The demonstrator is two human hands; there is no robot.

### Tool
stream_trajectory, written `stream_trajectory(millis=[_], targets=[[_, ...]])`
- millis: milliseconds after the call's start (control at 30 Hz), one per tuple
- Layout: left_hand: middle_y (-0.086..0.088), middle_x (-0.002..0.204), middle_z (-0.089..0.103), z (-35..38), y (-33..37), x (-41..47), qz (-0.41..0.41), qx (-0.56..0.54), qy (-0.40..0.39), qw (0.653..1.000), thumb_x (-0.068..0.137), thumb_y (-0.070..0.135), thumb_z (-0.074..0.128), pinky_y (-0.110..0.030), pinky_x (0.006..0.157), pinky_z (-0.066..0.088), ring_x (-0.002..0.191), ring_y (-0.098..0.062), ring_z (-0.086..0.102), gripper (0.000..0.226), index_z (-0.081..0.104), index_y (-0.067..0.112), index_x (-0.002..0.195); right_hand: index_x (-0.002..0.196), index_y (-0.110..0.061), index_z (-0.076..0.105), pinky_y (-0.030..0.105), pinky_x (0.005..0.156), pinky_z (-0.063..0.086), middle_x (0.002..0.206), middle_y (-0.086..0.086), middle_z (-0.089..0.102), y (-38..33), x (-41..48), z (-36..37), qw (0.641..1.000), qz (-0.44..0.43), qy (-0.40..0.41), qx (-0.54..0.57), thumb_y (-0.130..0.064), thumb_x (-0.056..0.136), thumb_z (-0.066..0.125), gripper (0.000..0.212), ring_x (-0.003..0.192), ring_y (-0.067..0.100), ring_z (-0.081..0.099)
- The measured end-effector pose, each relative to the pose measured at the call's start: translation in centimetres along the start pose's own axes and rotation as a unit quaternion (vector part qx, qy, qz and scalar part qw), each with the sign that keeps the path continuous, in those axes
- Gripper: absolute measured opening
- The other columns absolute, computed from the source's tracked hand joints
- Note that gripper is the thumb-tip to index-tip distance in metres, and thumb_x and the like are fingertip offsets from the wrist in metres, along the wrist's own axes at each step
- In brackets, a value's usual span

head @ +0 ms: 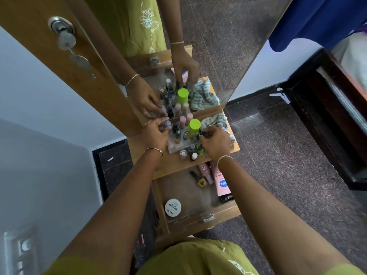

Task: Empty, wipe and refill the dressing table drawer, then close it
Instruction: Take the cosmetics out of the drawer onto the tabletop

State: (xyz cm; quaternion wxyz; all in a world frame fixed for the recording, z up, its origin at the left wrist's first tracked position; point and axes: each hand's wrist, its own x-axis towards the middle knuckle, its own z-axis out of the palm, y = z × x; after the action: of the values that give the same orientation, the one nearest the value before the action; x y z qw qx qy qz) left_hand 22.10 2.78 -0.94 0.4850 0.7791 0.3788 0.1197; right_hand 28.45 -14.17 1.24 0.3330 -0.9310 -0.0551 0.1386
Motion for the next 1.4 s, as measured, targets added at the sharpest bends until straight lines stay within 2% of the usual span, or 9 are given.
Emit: stream_trajectory(millis=[100, 233, 400, 567, 700, 800, 967, 1200, 1400], targets=[[-0.012, 0.102, 0.069, 0.1, -0.2, -0.3, -0.013, -0.036, 0.008, 0.999, 0.076, -0.001, 0.072, -0.025, 0.079, 0.054, 0.08, -0.015, 0.066, 0.033, 0.067, 0.007, 0.107, 0.088, -0.015, 0.073, 0.019, 0.068, 0.04, 0.084, 0.0, 0.073, -0.1, -0.1, 0.1, 1.0, -0.003, 0.001, 0.001, -0.018, 0.076, 0.069, 0.014, 0.079, 0.016, 0.063], [-0.011, 0.102, 0.068, 0.0, -0.2, -0.5, -0.019, -0.047, 0.014, 0.999, 0.076, -0.002, 0.072, -0.007, 0.069, 0.049, 0.071, -0.004, 0.06, 0.034, 0.065, 0.005, 0.109, 0.089, -0.014, 0.073, 0.021, 0.068, 0.044, 0.083, 0.0, 0.072, 0.0, -0.1, 0.0, 1.0, -0.007, -0.006, 0.005, -0.017, 0.076, 0.07, 0.014, 0.078, 0.016, 0.064], [-0.006, 0.106, 0.068, -0.6, 0.3, -0.9, -0.018, -0.039, 0.01, 0.999, 0.077, 0.0, 0.071, -0.003, 0.066, 0.045, 0.078, -0.011, 0.062, 0.038, 0.064, 0.007, 0.114, 0.088, -0.013, 0.072, 0.022, 0.068, 0.043, 0.081, 0.001, 0.071, 0.1, -0.4, 0.0, 1.0, -0.012, -0.002, 0.001, -0.018, 0.074, 0.07, 0.014, 0.077, 0.018, 0.063], [-0.001, 0.115, 0.067, -1.9, 0.9, -1.8, -0.009, -0.021, 0.009, 1.0, 0.08, 0.004, 0.07, -0.022, 0.079, 0.053, 0.087, -0.018, 0.068, 0.039, 0.063, 0.01, 0.117, 0.09, -0.011, 0.071, 0.024, 0.068, 0.044, 0.081, 0.003, 0.07, 0.1, -0.8, -0.1, 1.0, -0.007, -0.002, -0.006, -0.02, 0.074, 0.07, 0.019, 0.079, 0.022, 0.064], [0.004, 0.114, 0.066, -2.9, 0.9, -2.7, -0.006, -0.01, 0.019, 1.0, 0.081, 0.007, 0.07, -0.007, 0.065, 0.045, 0.085, -0.012, 0.067, 0.037, 0.063, 0.014, 0.117, 0.111, -0.017, 0.069, 0.024, 0.081, 0.043, 0.106, 0.001, 0.069, 0.0, -1.8, -0.5, 1.0, 0.002, 0.02, -0.01, -0.027, 0.075, 0.072, 0.037, 0.101, 0.021, 0.062], [-0.002, 0.1, 0.064, -3.2, 0.8, -4.0, -0.008, -0.051, 0.027, 0.998, 0.078, 0.005, 0.072, -0.02, 0.073, 0.05, 0.081, -0.015, 0.062, 0.036, 0.062, 0.01, 0.112, 0.116, -0.013, 0.065, 0.035, 0.092, 0.049, 0.112, 0.005, 0.067, 0.3, -2.8, -1.1, 0.999, -0.001, 0.034, 0.006, -0.026, 0.075, 0.072, 0.043, 0.106, 0.024, 0.061], [-0.001, 0.079, 0.056, -3.0, -0.7, -7.6, 0.012, -0.08, 0.053, 0.995, 0.075, 0.012, 0.077, -0.024, 0.07, 0.049, 0.067, -0.009, 0.052, 0.029, 0.057, 0.019, 0.096, 0.111, -0.013, 0.061, 0.037, 0.088, 0.049, 0.109, 0.006, 0.063, 1.4, -5.5, -1.9, 0.997, 0.014, 0.071, 0.028, -0.028, 0.076, 0.069, 0.039, 0.102, 0.024, 0.06], [0.009, 0.066, 0.054, -2.6, -4.1, -12.9, 0.019, -0.069, -0.008, 0.997, 0.077, 0.02, 0.075, -0.018, 0.063, 0.048, 0.057, 0.002, 0.051, 0.023, 0.055, 0.025, 0.089, 0.101, -0.012, 0.06, 0.027, 0.075, 0.043, 0.101, 0.006, 0.061, 5.5, -10.8, -0.5, 0.993, 0.058, 0.098, 0.036, -0.022, 0.08, 0.066, 0.024, 0.094, 0.023, 0.058], [0.008, 0.07, 0.058, -1.9, -6.8, -16.4, 0.017, -0.043, -0.103, 0.994, 0.081, 0.019, 0.071, -0.006, 0.059, 0.045, 0.058, 0.007, 0.053, 0.017, 0.057, 0.025, 0.089, 0.105, -0.015, 0.064, 0.027, 0.077, 0.041, 0.105, 0.007, 0.065, 9.4, -15.9, 2.9, 0.989, 0.136, 0.049, 0.028, -0.018, 0.083, 0.062, 0.022, 0.097, 0.025, 0.06]])
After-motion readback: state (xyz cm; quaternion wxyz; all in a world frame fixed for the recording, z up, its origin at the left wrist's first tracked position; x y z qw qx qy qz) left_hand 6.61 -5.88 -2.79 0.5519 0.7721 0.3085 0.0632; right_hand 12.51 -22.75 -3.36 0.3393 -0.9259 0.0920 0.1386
